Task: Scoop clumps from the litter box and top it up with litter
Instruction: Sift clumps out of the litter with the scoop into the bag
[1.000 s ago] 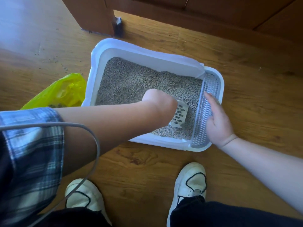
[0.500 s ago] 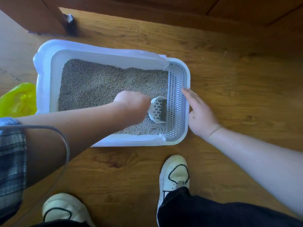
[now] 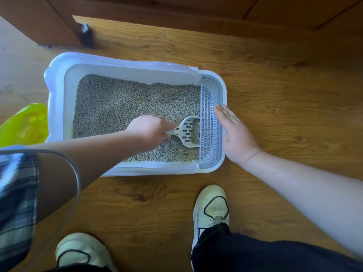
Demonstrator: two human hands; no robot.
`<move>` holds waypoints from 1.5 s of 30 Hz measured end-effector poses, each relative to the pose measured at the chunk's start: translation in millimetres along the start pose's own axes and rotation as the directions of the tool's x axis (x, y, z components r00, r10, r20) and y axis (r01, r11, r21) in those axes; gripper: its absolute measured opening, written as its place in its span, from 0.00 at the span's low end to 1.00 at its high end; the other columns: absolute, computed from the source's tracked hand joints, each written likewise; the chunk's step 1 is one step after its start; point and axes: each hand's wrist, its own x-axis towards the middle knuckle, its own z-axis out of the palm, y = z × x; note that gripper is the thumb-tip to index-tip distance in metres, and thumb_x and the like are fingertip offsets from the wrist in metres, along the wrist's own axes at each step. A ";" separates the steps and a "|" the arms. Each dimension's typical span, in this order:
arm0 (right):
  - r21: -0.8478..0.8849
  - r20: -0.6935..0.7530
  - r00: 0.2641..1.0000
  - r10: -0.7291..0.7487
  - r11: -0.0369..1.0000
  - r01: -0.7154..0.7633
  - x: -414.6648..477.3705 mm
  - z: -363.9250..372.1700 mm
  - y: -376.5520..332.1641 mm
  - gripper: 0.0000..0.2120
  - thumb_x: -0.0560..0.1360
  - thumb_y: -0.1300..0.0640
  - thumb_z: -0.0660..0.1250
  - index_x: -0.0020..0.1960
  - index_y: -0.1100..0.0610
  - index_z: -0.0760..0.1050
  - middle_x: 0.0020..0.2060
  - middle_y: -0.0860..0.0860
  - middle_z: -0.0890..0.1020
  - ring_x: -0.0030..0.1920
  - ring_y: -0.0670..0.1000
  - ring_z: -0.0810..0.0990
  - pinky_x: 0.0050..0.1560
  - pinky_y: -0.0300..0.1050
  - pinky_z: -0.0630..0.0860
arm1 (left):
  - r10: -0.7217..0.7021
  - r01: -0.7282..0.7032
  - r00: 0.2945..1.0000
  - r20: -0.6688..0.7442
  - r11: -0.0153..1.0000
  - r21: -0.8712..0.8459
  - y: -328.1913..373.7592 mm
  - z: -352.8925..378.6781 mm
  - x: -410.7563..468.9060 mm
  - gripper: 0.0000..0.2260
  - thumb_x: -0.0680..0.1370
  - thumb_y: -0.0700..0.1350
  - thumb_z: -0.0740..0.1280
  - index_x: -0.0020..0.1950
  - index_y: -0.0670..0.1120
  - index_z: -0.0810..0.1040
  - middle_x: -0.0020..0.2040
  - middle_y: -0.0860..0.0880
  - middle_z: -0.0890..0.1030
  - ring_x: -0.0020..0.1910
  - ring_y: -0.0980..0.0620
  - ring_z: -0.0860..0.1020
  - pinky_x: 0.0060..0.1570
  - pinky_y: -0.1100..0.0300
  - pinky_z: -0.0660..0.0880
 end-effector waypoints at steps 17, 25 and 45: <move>-0.148 -0.049 0.996 -0.080 0.986 0.072 23.2 16.1 -34.8 0.31 0.80 0.60 0.56 0.81 0.61 0.50 0.81 0.56 0.50 0.80 0.52 0.46 0.80 0.51 0.46 | -0.204 0.203 0.979 -0.019 0.978 -0.039 -50.2 -36.3 -42.5 0.15 0.81 0.53 0.63 0.66 0.66 0.75 0.36 0.57 0.79 0.30 0.57 0.76 0.28 0.62 0.71; -0.373 -0.013 1.000 0.016 0.928 -0.020 34.4 31.3 -49.6 0.34 0.82 0.49 0.53 0.81 0.60 0.43 0.80 0.59 0.40 0.79 0.55 0.36 0.76 0.47 0.32 | -0.254 0.245 0.963 -0.086 0.964 -0.104 -71.3 -30.7 -78.9 0.16 0.80 0.55 0.63 0.68 0.66 0.73 0.48 0.54 0.83 0.43 0.50 0.80 0.42 0.54 0.80; -0.424 0.041 0.997 0.068 0.904 -0.044 29.1 26.2 -60.0 0.33 0.82 0.48 0.53 0.81 0.51 0.42 0.79 0.56 0.33 0.78 0.55 0.30 0.74 0.49 0.32 | -0.114 0.097 0.909 -0.401 0.993 -0.063 -65.0 -88.9 -156.9 0.20 0.79 0.51 0.67 0.72 0.58 0.73 0.44 0.59 0.71 0.52 0.49 0.77 0.39 0.60 0.66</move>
